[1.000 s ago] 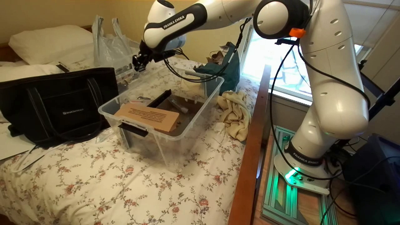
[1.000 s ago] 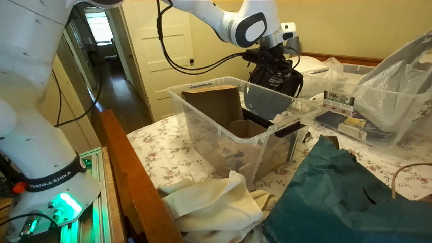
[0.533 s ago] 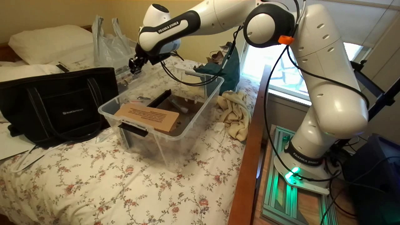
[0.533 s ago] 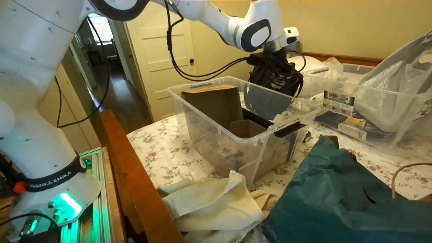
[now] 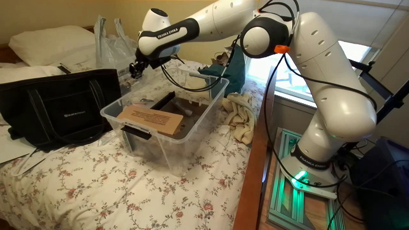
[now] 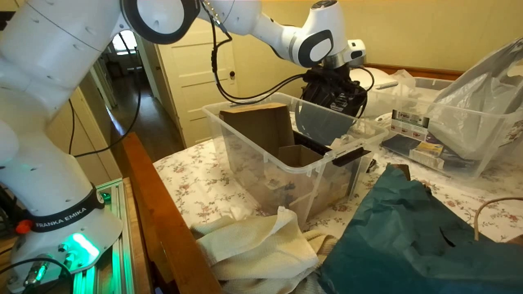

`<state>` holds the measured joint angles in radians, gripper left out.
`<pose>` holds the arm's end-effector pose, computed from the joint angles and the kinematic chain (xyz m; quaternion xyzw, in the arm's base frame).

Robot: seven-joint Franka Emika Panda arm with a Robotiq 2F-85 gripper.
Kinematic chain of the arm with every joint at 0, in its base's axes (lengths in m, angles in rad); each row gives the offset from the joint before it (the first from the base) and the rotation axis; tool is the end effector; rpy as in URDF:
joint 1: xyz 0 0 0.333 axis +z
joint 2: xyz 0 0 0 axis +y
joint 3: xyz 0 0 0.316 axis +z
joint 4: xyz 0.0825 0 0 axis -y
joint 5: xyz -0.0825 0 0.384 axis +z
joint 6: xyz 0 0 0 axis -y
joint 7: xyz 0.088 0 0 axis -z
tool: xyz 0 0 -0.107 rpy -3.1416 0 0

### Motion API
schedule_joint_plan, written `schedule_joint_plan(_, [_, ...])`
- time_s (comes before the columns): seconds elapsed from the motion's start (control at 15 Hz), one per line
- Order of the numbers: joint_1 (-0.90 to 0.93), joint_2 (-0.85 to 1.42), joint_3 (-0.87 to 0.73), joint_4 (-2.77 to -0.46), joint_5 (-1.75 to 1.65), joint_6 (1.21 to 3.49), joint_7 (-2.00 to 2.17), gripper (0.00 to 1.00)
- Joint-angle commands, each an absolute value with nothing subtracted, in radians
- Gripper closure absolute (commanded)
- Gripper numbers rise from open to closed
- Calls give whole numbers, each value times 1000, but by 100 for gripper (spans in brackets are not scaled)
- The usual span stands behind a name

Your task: Take an item out of the container

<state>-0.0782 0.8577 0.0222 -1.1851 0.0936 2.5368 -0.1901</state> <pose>0.7990 -0.0519 0.3238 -0.9684 -0.0284 -0.2475 0.0121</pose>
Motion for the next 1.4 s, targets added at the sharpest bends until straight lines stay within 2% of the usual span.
schedule_joint_plan(0.0, [-90, 914, 41, -1084, 75, 2485, -202, 17])
schedule_joint_plan(0.13, [-91, 919, 41, -1071, 75, 2481, -204, 3])
schedule_joint_plan(0.2, [-92, 920, 41, -1066, 75, 2481, -204, 1])
schedule_joint_plan(0.73, [-109, 853, 25, -1122, 75, 2467, -189, 0])
schedule_joint_plan(1.33, [-141, 711, 30, -1289, 79, 2497, -228, 0])
